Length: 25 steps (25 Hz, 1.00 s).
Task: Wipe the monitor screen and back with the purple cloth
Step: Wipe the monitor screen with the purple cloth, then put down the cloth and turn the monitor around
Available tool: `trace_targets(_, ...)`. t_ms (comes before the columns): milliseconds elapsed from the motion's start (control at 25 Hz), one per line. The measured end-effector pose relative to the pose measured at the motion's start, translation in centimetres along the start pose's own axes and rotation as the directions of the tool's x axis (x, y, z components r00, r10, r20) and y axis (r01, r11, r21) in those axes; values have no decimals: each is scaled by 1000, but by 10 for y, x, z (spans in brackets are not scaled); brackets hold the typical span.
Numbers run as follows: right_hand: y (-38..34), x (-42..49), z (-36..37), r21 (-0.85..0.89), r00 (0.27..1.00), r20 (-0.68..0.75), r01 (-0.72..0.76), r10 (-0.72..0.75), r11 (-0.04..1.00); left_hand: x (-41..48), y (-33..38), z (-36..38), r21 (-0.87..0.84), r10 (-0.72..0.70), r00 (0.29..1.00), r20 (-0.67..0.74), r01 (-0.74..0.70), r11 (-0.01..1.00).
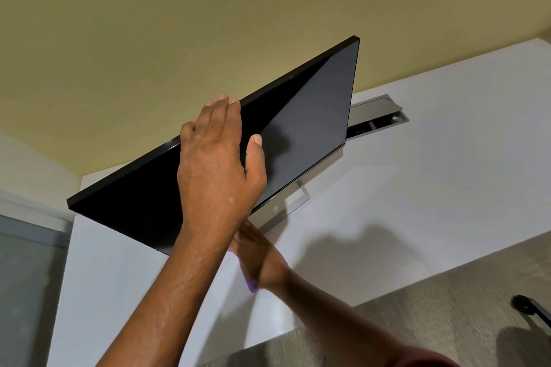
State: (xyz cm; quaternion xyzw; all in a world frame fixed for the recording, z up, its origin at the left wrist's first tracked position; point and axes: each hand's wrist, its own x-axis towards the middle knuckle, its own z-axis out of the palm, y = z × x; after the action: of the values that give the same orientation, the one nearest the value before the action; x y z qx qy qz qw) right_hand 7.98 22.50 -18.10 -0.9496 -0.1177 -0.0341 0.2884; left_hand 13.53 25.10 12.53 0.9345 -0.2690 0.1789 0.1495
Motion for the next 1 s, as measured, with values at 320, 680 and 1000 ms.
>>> trace_targets(320,21,-82,-17,-102,988,-148,19,-34,995,2,-1,-6,-34,11,1000,17,-10,999)
trace_targets(680,47,-122,-71,-285,985,162,-1,50,959,3,-3,-10,-58,4,998,69,0,998)
trace_targets(1000,66,-100,-122,-236,899,431,37,70,971,3,-3,-13,-42,-8,992,130,13,999)
